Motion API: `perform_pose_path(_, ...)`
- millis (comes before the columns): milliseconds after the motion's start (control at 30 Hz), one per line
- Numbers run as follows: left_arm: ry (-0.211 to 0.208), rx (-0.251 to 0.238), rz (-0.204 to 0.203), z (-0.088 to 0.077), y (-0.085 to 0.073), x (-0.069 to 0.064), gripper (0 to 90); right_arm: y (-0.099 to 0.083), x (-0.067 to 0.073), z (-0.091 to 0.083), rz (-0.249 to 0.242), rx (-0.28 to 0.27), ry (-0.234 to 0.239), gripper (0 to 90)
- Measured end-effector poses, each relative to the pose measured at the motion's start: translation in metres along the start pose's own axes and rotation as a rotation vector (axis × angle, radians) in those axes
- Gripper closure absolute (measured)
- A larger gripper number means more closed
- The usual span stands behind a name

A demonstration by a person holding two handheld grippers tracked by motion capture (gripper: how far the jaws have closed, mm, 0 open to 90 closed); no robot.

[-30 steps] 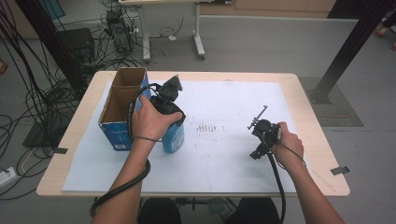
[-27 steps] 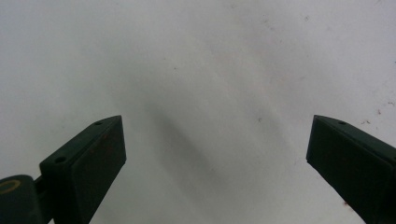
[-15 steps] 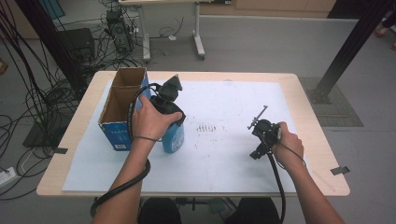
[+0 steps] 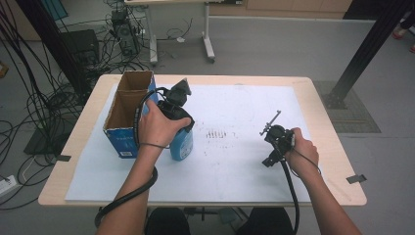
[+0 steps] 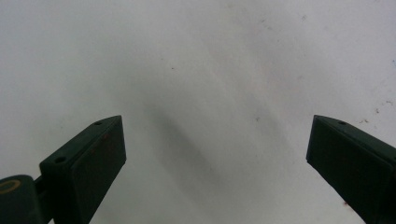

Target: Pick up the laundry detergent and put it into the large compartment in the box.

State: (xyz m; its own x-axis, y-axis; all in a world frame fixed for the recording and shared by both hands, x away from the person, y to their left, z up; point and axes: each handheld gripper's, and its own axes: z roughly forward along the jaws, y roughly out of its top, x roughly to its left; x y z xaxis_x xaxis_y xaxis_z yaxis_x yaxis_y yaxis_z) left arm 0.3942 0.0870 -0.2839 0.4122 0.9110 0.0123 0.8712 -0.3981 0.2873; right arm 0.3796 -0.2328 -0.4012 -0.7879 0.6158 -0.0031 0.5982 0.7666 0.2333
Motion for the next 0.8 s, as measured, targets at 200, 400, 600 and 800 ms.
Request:
perform_pose_path(200, -0.001, -0.006, 0.0, 0.0002, -0.0005, 0.0002, 36.3, 0.0008, 0.0003, 0.0005, 0.002, 0.003, -0.001, 4.4)
perform_pose_path(400, 0.002, -0.006, 0.002, 0.0001, -0.0006, 0.0001, 36.3, 0.001, 0.0005, -0.0001, -0.003, 0.007, -0.002, 4.4)
perform_pose_path(600, 0.003, -0.004, 0.002, 0.0, -0.0005, -0.0001, 36.3, 0.0011, 0.0003, 0.0, -0.003, 0.006, -0.003, 4.4)
perform_pose_path(800, 0.005, -0.008, 0.0, -0.0001, -0.0011, -0.0004, 36.3, 0.0016, -0.0002, 0.001, -0.004, 0.009, -0.001, 4.4)
